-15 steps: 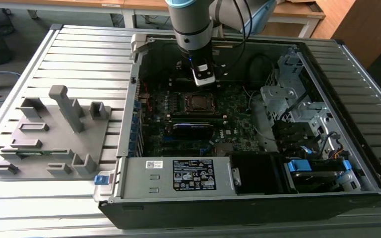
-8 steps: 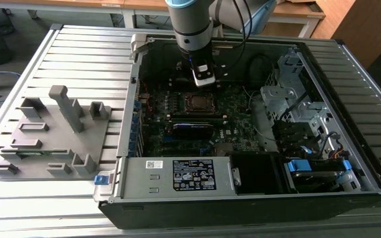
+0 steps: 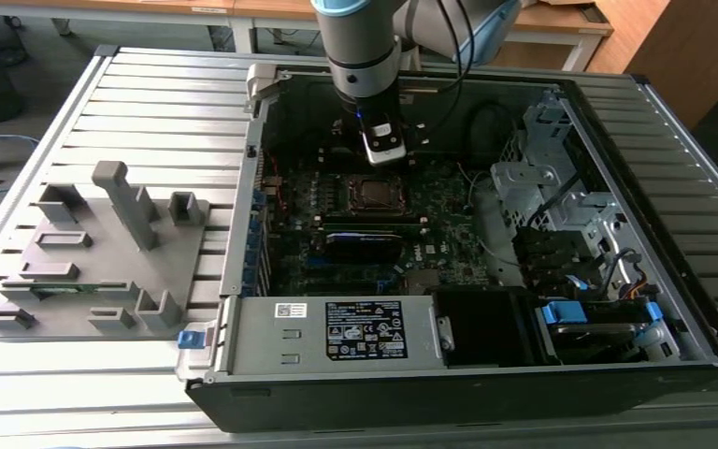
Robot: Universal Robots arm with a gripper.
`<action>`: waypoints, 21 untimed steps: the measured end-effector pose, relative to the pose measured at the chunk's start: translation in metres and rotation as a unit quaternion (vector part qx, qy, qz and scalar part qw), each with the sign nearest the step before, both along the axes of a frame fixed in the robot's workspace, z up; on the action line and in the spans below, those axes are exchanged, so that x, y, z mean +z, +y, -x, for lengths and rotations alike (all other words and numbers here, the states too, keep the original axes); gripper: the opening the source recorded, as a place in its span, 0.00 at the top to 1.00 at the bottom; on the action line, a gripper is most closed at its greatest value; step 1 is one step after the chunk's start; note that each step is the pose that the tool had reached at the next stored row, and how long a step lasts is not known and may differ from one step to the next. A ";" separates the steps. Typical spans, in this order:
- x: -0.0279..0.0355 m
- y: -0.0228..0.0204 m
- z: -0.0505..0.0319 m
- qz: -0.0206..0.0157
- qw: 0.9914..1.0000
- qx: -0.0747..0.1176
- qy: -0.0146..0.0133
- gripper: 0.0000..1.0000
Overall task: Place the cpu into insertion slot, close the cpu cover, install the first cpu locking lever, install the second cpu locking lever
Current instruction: 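Install the first cpu locking lever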
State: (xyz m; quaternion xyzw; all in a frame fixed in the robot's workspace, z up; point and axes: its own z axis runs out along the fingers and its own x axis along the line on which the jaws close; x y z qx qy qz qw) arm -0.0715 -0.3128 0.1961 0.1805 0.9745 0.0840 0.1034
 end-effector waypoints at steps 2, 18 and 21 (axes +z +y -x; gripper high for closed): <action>-0.0006 0.0000 0.0000 0.004 1.000 0.000 0.000 0.90; -0.0015 0.0002 0.0000 0.017 1.000 0.000 0.000 0.90; 0.0023 0.0002 0.0000 0.017 1.000 0.000 0.000 0.90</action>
